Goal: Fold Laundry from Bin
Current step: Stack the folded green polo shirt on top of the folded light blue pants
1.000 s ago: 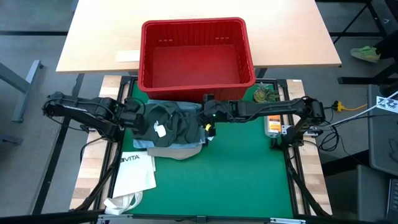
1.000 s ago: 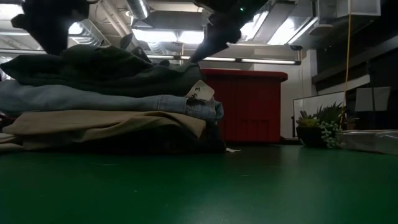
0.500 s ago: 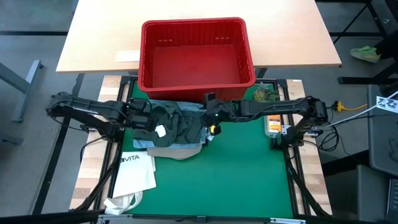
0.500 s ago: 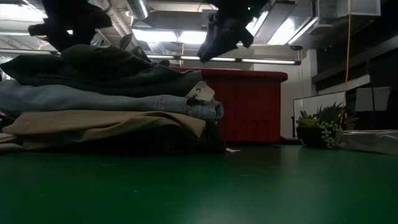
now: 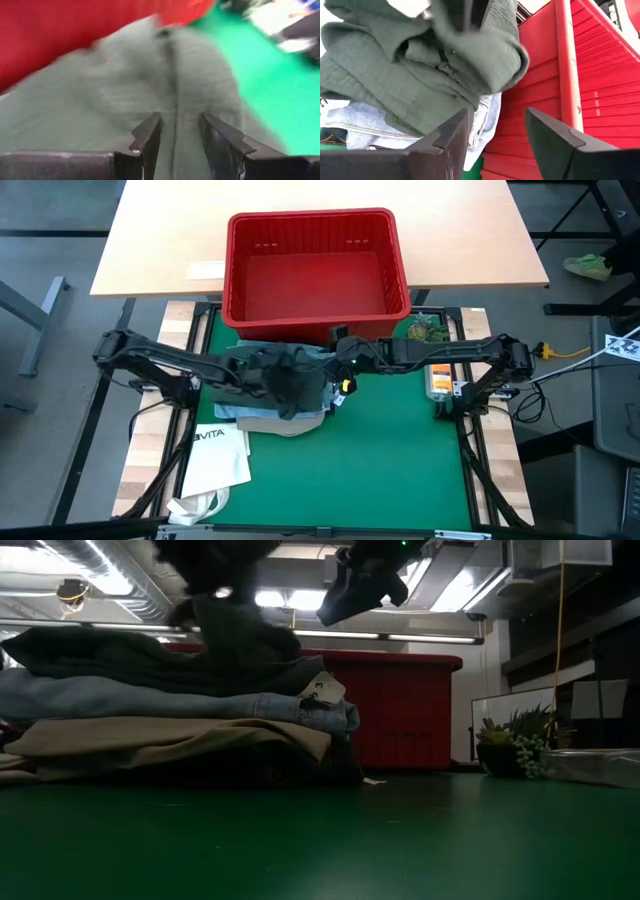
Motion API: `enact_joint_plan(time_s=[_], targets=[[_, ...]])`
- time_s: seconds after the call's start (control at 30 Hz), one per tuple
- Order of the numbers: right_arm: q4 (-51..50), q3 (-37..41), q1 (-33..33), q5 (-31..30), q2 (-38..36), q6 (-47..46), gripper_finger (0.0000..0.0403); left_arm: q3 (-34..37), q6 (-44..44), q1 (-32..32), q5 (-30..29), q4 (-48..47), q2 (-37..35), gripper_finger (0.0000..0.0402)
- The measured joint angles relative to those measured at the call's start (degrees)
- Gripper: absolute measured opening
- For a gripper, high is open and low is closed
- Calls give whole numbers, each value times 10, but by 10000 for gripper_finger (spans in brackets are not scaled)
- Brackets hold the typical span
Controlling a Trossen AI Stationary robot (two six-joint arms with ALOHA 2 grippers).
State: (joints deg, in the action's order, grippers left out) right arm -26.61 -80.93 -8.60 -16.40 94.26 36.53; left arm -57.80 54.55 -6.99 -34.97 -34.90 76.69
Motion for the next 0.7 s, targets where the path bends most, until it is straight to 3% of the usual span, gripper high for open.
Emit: enact_joint_plan(time_s=[0.13,0.23,0.5,0.7], targets=[[-2,0,0,-13,-3,2,193,0,-86,8,35,158,51,135],[-3,0,0,-30,-14,2,193,0,-146,14,78,225,72,135],[50,-2,0,-36,-36,2,193,-1,-257,18,96,280,37,135],[87,-2,0,-33,-35,0,193,-1,-296,33,94,268,1,135]])
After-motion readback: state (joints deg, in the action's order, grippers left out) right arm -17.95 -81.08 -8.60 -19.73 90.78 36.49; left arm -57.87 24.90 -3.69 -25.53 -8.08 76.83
